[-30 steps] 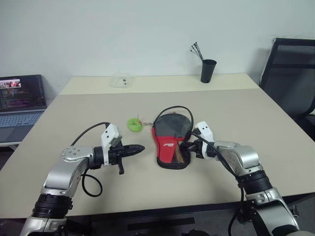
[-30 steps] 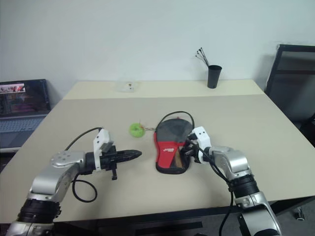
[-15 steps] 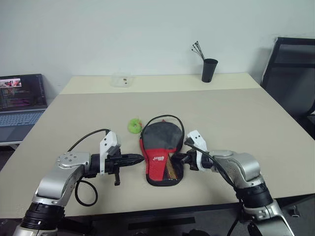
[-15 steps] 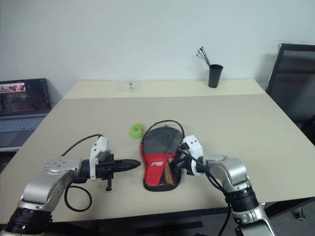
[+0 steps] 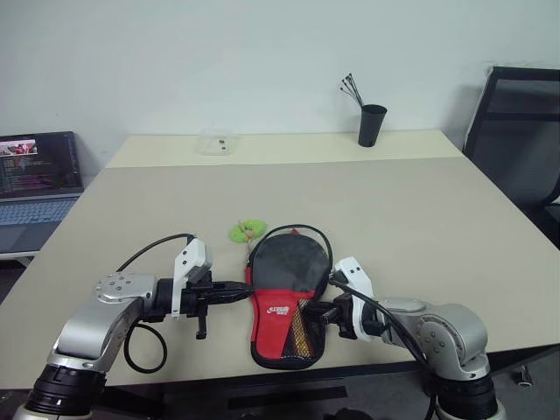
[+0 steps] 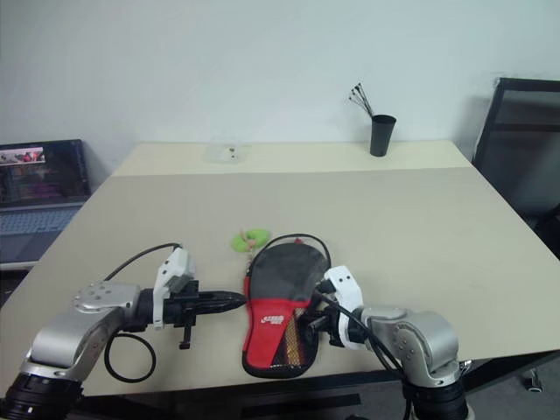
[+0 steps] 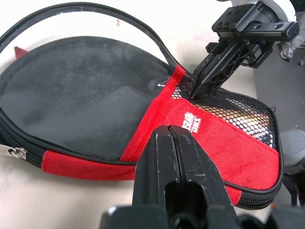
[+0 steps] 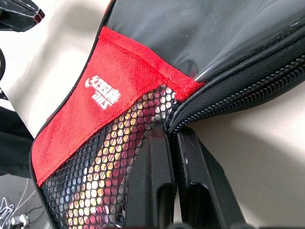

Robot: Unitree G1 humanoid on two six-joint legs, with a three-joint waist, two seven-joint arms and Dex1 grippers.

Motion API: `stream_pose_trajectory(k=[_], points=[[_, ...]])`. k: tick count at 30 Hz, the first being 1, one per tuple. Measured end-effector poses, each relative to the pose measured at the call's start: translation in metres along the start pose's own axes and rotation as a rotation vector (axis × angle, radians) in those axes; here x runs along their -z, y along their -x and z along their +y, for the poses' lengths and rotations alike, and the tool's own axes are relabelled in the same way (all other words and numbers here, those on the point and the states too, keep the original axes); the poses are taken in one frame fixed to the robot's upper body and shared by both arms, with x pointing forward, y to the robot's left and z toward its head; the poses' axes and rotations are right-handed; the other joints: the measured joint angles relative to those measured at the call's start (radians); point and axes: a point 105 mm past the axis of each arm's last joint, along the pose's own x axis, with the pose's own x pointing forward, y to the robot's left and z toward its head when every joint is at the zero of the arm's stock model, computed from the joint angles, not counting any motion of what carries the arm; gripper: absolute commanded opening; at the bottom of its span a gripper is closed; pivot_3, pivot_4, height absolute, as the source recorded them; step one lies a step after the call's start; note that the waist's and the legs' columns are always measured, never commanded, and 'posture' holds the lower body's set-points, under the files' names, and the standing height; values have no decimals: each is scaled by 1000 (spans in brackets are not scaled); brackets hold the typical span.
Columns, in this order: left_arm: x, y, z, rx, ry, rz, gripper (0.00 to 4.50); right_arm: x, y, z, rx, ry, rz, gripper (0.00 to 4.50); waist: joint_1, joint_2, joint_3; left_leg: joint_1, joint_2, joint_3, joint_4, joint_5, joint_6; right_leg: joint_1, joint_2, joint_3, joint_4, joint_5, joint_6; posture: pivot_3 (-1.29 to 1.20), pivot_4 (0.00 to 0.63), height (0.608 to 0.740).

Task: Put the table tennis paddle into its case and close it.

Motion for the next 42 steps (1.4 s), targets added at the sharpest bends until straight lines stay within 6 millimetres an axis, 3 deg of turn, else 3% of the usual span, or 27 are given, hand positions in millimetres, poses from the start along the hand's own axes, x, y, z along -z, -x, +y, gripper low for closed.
stream_pose_trajectory(k=[8, 11, 17, 21, 22, 26, 32, 35, 42], points=[[0, -1, 1, -6, -2, -6, 0, 0, 2, -4, 19, 32, 1, 20, 0, 0, 0, 0, 0, 1, 0, 0, 0, 0, 0, 0, 0, 0, 0, 0, 150, 740], [0, -2, 1, -8, 0, -12, 0, -1, 2, -5, 34, 30, -1, 795, 0, -1, 0, 0, 0, 0, 0, 0, 0, 0, 0, 0, 0, 0, 0, 0, 150, 740], [1, -4, 5, -32, 14, -33, 0, -2, 14, -15, 76, 32, -2, 2848, 1, -1, -1, 0, 0, 0, 0, 0, 0, 0, 0, 0, 0, 0, 0, 0, 150, 740], [0, -5, 17, -108, 26, -67, 0, -17, 34, -12, 60, 88, -47, 4287, 1, -1, -1, 0, 0, 0, 1, 0, 0, 0, 0, 0, 0, 0, 1, 0, 150, 740], [-1, -3, 23, -145, 25, -77, 0, -24, 38, -10, 51, 113, -65, 4476, 1, -1, -1, 0, 0, 0, 1, 0, 0, 0, 0, 0, 1, 1, 1, 0, 150, 740], [-10, 1, 49, -287, -16, -105, 0, -47, 42, -8, 58, 222, -124, 4476, 1, -2, -1, 1, 0, 0, 1, 0, 0, 0, 0, -1, 0, 1, 0, 0, 150, 740], [-11, 3, 70, -394, -49, -103, 0, -57, 14, -17, 83, 321, -139, 4476, -1, -2, -1, 0, 0, 2, 0, 0, 0, 0, 0, 2, 0, 1, 0, 0, 150, 740], [-9, 3, 78, -434, -35, -103, 549, -65, -2, -10, 60, 356, -170, 4500, -1, -3, -2, 0, 0, 2, 1, 0, 0, 0, 0, 1, 0, 1, 1, 0, 150, 740], [-8, -2, 97, -510, 11, -110, 3024, -69, -27, 8, 16, 391, -203, 4500, 1, -4, -2, -1, -1, 2, 1, 0, 0, 0, 0, 1, 0, 1, 1, 0, 150, 740]])
